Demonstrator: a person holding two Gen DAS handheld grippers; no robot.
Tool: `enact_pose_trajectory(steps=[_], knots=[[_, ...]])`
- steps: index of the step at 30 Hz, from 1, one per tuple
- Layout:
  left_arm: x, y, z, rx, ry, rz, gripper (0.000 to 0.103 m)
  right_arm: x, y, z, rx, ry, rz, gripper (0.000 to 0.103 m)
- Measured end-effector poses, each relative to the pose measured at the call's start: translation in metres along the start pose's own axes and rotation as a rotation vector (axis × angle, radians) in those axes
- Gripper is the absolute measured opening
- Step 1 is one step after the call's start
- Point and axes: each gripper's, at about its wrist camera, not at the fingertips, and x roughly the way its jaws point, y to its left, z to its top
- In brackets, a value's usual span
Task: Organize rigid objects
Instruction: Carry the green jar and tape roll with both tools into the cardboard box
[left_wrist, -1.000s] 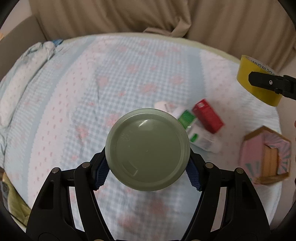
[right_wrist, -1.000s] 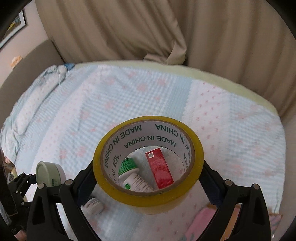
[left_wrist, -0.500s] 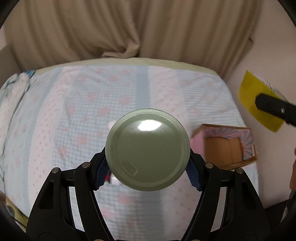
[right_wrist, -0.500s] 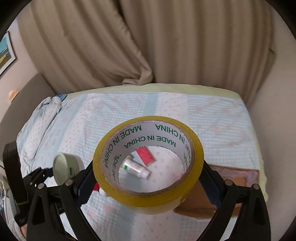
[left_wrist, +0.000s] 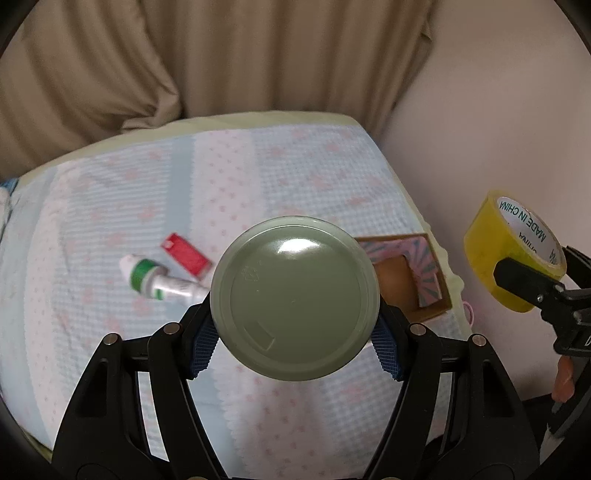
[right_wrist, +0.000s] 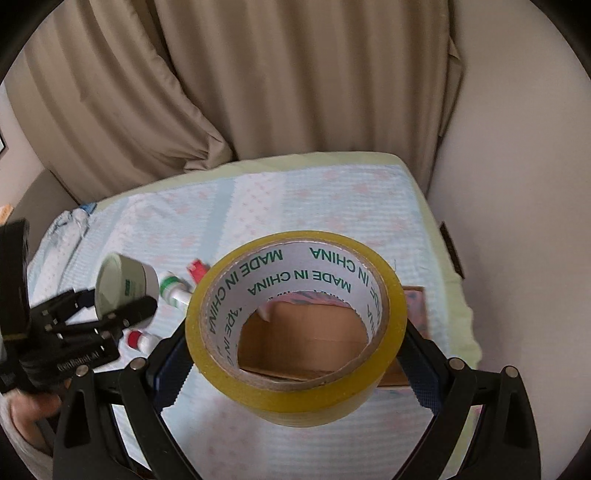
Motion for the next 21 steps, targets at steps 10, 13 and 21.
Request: enact_pose_trajectory(steps=[10,13,21], knots=[[0.089,-0.059,0.014,0.014,0.126,0.027,0.068,0.072,-0.088,-0.016,-0.093,0.108,0.036,0.097],[0.114,-0.064,0.02,0.015,0.151,0.046,0.068,0.112,-0.101,-0.024,-0.12,0.162,0.055,0.097],[0.2,-0.071,0.026,0.042,0.251,0.104,0.068,0.19,-0.109,-0.037,-0.234,0.254,0.108,0.097]])
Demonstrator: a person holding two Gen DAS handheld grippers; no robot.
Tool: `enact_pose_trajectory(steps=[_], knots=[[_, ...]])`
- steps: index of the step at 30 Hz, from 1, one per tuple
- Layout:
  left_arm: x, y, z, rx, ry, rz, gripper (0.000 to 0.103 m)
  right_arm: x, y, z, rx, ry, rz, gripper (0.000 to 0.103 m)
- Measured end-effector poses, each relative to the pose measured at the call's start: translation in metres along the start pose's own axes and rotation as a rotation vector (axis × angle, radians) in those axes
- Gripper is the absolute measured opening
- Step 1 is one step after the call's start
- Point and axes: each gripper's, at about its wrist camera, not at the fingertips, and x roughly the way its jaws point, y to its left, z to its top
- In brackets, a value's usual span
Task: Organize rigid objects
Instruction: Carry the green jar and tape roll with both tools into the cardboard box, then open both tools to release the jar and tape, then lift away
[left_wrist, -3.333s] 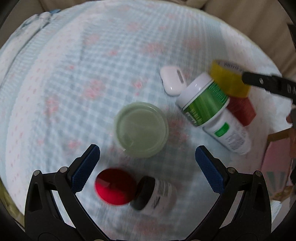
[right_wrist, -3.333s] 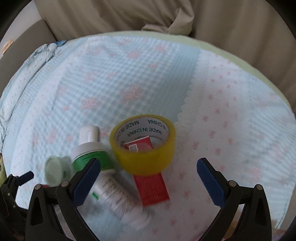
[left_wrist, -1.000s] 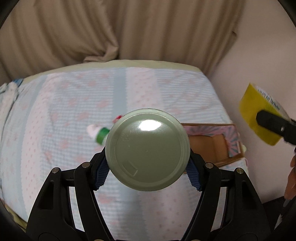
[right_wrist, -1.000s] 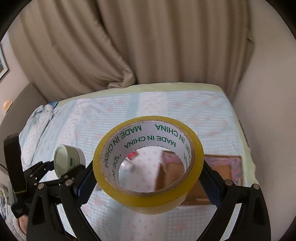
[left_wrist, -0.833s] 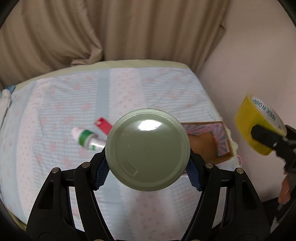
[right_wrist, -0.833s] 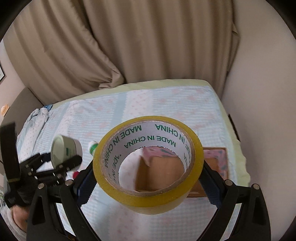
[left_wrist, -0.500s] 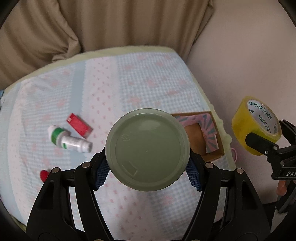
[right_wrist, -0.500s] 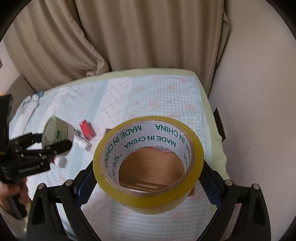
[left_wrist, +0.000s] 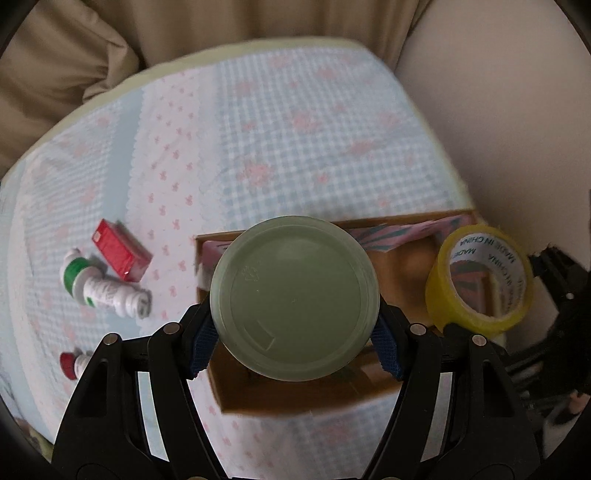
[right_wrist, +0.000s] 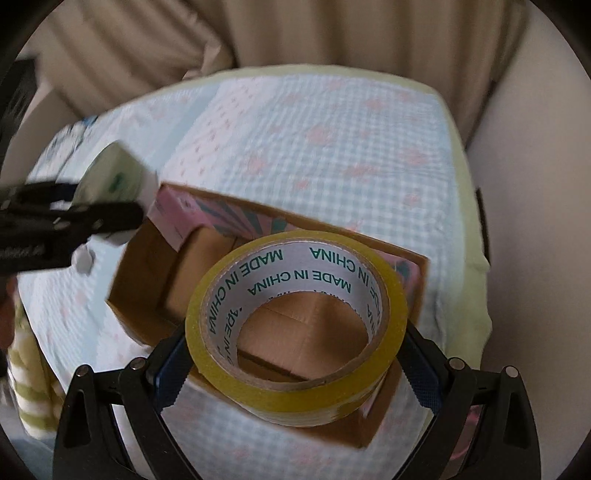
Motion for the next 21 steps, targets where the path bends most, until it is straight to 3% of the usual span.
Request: enact_pose_trajectory(steps=[9,14,18,19,20,21], knots=[[0.099,-0.01,0.001,-0.01,0.157,0.022,0.068,0.057,0.002,-0.004,-0.203,0.051,0.021,0.097],[0.118,-0.024,-0.004,0.049,0.175,0.063,0.068,0.075,0.001,-0.008,-0.257,0.073,0.027,0.097],[0.117,-0.023,0.002,0.038,0.168,0.051,0.069,0.084,-0.004,-0.005,-0.239,0.077,0.007,0.098],[0.115,-0.022,0.002,0.037,0.164,0.055,0.074,0.087,-0.005,-0.005,-0.234,0.09,-0.007,0.099],[0.112,-0.021,0.002,0.037,0.156,0.048,0.103,0.09,-0.005,-0.005,-0.233,0.105,-0.017,0.099],[0.108,-0.02,0.002,0.037,0.142,0.035,0.103,0.093,-0.005,-0.005,-0.239,0.116,-0.013,0.103]])
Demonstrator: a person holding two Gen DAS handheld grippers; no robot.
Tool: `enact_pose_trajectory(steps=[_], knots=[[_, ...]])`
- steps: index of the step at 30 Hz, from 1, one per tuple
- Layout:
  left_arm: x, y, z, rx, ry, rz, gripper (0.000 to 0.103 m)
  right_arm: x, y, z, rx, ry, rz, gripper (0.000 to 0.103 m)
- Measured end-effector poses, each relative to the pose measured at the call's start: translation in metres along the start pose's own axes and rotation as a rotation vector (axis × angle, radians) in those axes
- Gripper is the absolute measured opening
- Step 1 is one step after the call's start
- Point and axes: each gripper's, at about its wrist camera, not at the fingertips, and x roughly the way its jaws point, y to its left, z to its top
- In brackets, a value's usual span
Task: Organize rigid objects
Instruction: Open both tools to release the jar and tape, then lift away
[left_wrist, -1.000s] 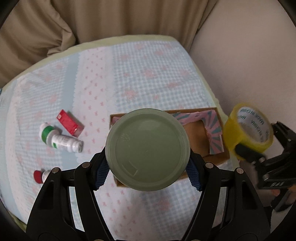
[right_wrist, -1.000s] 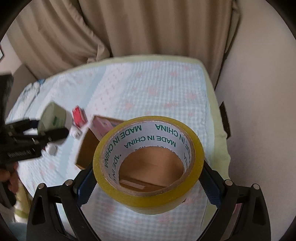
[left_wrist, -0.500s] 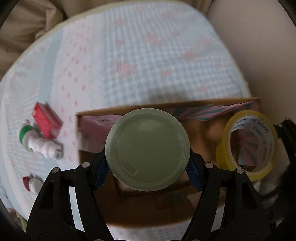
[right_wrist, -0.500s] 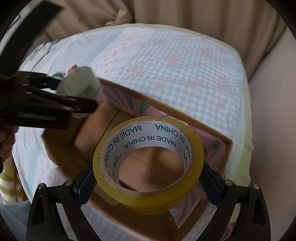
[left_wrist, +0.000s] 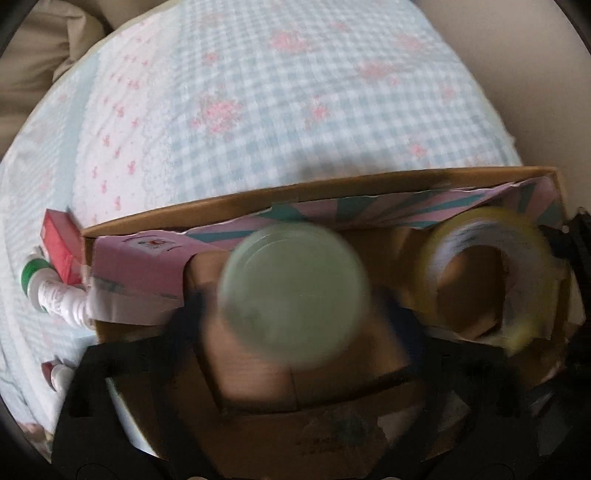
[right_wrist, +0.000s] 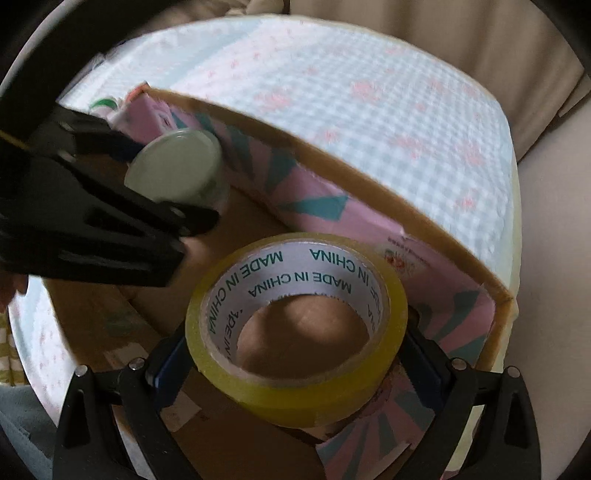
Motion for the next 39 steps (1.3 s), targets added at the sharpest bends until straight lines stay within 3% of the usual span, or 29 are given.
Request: enact_pose_trajectory(steps=[3,7,13,21,33,39], knots=[[-0.007,0.005,-0.001,0.001,-0.001,0.004,0.103,-0.009,-0.001,-0.003,-0.009,-0.035,0.032,0.103],[-0.013,0.006,-0.007,-0.004,0.007,0.008,0.103,-0.013,-0.005,-0.008,0.006,0.007,-0.018,0.103],[-0.022,0.005,-0.018,-0.006,-0.004,0.011,0.103,-0.024,-0.004,-0.01,0.054,0.034,-0.001,0.103],[-0.048,0.003,-0.026,0.015,-0.039,0.005,0.103,-0.061,0.008,-0.014,0.112,-0.02,-0.03,0.103],[-0.136,0.016,-0.059,0.005,-0.131,-0.02,0.103,-0.126,0.015,0.0,0.135,-0.093,-0.1,0.103],[-0.188,0.053,-0.098,-0.047,-0.201,-0.012,0.103,-0.168,0.038,0.017,0.128,-0.155,-0.091,0.103]])
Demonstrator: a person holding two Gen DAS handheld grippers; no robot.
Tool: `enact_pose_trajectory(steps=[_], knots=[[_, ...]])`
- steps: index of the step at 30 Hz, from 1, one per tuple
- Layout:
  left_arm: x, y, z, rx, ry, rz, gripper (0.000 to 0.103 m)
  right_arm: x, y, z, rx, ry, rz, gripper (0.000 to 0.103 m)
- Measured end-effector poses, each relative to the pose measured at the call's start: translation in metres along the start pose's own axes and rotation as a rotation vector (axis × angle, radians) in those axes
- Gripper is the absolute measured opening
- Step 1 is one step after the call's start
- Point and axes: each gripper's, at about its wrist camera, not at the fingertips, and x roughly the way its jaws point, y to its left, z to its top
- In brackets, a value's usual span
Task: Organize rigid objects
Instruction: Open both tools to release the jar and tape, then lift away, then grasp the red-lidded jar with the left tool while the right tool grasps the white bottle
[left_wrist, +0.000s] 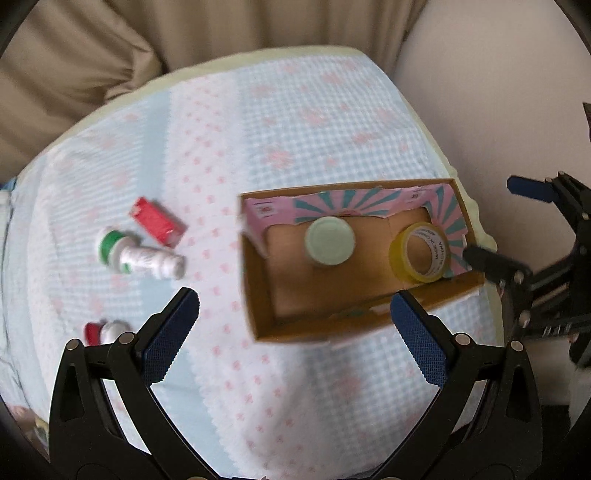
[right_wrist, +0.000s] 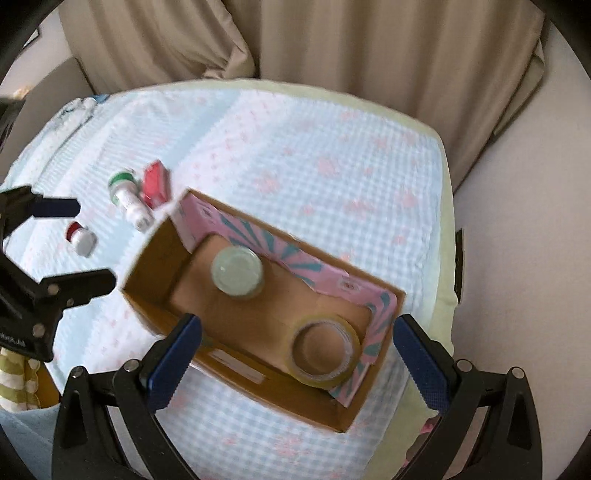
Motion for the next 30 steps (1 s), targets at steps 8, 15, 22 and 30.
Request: enact_pose_trajectory(steps=[8,15,22,30], knots=[[-0.065,0.087,-0.052,-0.121,-0.063,0.045,0.103,-0.037,0.062,0.028,-0.034,-0.065,0.043,0.103],[-0.105,0.175,-0.099,-0.183,-0.137,0.096,0.103,-0.061,0.138,0.048,-0.071,-0.115,0.066,0.103],[-0.117,0.257,-0.149,-0.209,-0.133,0.124,0.103,-0.06,0.205,0.063,0.034,-0.129,0.146,0.103],[-0.103,0.321,-0.184,-0.129,-0.086,0.101,0.103,-0.045,0.273,0.085,0.044,-0.149,0.143,0.103]])
